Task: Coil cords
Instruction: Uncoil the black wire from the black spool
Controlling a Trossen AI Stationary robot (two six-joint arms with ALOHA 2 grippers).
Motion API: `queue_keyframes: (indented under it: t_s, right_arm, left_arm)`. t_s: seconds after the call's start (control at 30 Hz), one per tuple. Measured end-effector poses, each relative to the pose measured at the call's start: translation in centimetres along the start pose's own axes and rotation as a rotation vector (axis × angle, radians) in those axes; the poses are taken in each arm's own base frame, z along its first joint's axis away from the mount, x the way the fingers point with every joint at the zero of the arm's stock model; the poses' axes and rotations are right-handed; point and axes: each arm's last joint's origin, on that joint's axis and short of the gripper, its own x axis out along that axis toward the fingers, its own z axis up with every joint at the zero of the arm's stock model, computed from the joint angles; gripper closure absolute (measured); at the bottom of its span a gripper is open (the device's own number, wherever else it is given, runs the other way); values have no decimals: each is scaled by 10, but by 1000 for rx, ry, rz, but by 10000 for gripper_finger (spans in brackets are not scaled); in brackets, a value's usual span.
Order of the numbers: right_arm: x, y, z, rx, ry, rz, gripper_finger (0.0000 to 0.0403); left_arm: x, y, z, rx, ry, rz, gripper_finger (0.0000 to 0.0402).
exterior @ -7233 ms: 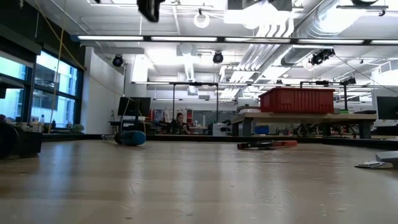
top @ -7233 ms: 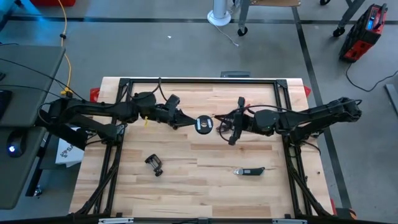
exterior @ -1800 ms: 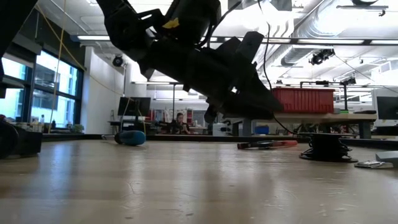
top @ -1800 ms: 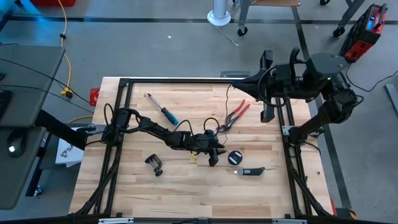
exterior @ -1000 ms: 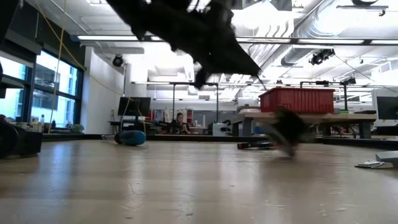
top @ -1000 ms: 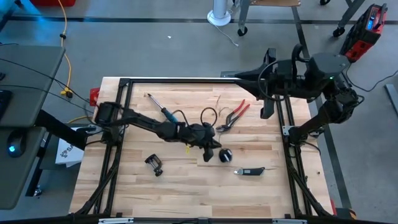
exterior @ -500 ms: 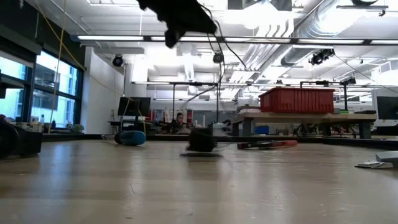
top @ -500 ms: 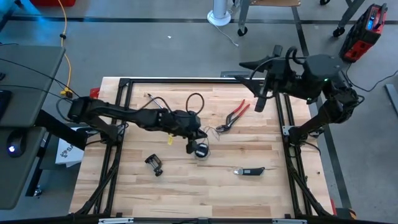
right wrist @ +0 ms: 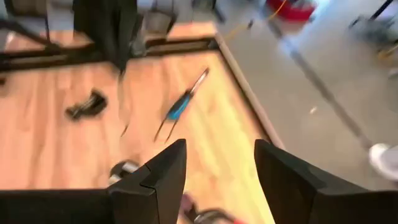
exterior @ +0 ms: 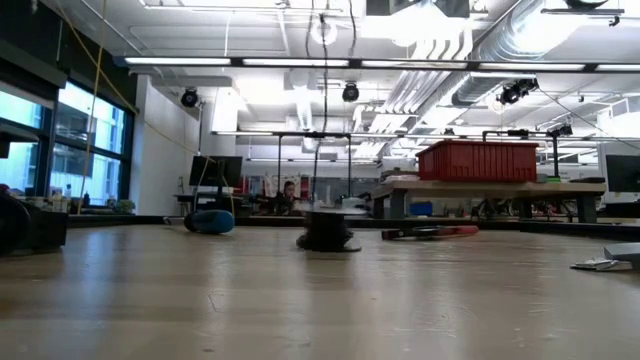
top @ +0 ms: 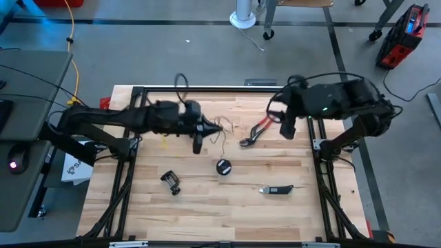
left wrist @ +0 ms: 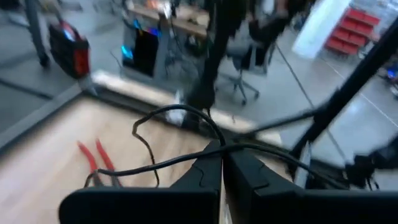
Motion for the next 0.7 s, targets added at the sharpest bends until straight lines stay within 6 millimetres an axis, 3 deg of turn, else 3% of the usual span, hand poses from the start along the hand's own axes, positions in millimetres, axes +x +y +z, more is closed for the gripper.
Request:
queue_keyframes:
  t_s: [0.2,0.33,0.5,0.7]
  right_arm:
    - [42,20,-19,-58,140,64,220]
    - [74,34,-41,-98,236,102,220]
    - [112,50,-74,-100,285,190,220]
    - [155,68,-116,31,248,281,220]
  left_arm:
    - [-25,-9,54,82,-105,70,401]
    - [-40,-10,79,102,-162,87,401]
    - [-54,-11,96,101,-202,91,401]
    - [-60,-15,104,94,-228,74,401]
